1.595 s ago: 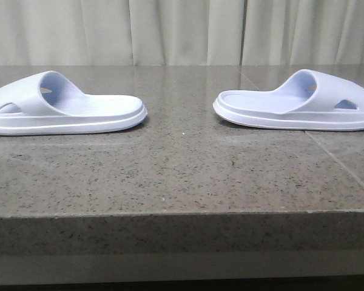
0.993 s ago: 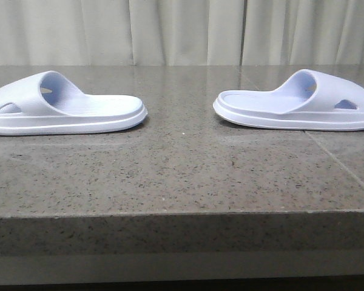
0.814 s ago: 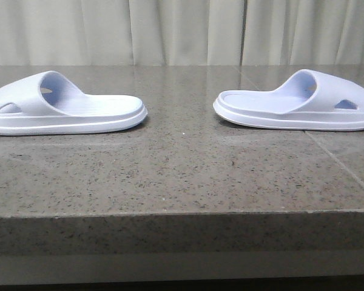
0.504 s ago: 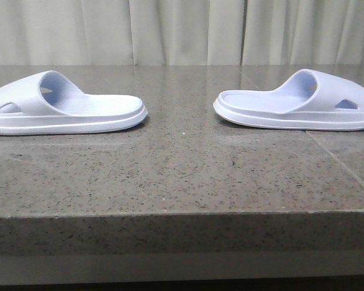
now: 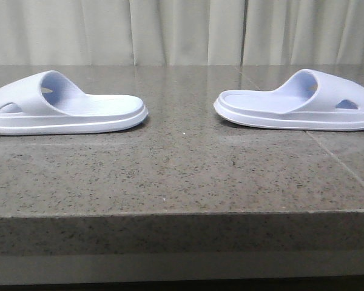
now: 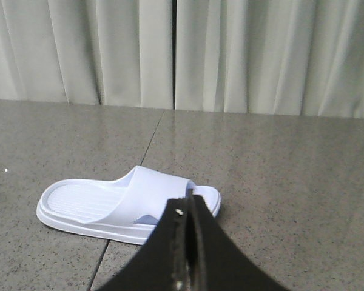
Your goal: Insert blue slippers together front up
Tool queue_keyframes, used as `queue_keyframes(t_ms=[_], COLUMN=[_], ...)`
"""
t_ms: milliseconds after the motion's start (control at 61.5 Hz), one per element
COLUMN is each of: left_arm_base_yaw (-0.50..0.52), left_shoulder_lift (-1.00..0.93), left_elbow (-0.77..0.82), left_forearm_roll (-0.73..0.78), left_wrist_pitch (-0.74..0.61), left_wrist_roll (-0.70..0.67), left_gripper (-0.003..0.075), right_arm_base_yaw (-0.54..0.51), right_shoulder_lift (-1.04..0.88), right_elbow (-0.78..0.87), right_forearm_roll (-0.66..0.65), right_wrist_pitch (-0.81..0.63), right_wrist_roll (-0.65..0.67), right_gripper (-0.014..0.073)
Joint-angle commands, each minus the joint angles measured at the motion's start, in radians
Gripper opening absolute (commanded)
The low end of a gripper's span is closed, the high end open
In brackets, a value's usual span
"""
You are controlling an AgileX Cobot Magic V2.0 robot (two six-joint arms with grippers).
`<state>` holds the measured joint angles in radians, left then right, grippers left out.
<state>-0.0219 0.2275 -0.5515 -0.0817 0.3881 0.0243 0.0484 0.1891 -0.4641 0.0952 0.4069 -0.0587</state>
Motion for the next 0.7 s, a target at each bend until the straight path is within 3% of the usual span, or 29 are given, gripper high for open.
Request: queue_keyframes(t_ms=[0,98,683], left_arm_base_yaw=[0.000,0.000,0.000], left_shoulder_lift=[0.104,0.204,0.472], left_elbow=[-0.114,-0.172,-0.174], left_forearm_roll=[-0.008,-0.008,-0.010], left_wrist_pitch=[0.038,0.111,0.120], left_wrist_roll=[-0.008,-0.008,-0.008], left_gripper=[-0.0020,-0.0020,-0.0020], right_arm_base_yaw=[0.003,0.003,0.003], right_shoulder_lift=[0.099,0.192,0.390], right_elbow=[-0.102,-0.157,-0.159], right_forearm_roll=[-0.014,-0.014,-0.013], right_wrist_pitch=[0.001,0.047,0.183], right_wrist_roll=[-0.002,-0.002,-0.002], right_gripper=[-0.0118,-0.0118,-0.0110])
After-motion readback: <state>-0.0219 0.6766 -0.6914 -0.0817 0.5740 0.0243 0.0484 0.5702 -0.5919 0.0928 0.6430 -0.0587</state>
